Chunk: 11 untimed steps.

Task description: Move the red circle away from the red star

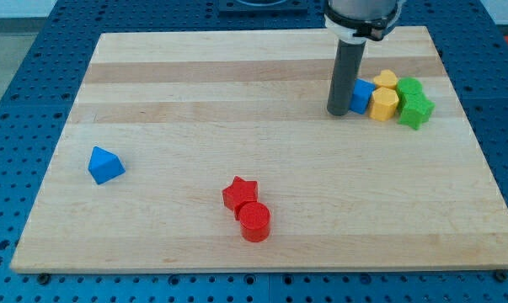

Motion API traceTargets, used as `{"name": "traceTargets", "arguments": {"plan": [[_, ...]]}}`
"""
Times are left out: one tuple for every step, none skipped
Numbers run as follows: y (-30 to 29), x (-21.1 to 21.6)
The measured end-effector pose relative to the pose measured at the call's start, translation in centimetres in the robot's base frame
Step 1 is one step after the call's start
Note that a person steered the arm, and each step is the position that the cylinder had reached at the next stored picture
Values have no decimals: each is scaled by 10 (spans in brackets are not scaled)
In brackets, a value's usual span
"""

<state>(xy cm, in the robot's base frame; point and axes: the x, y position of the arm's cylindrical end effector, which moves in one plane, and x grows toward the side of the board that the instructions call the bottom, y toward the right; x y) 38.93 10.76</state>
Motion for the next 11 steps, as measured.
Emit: {"name": "traceTargets", "arguments": {"plan": [[-40,19],[-83,50],[-90,107],[-93,152],[-89,166],[-85,183],[-86,183],[-101,183],[-120,183],[-140,183],[-159,183]]}}
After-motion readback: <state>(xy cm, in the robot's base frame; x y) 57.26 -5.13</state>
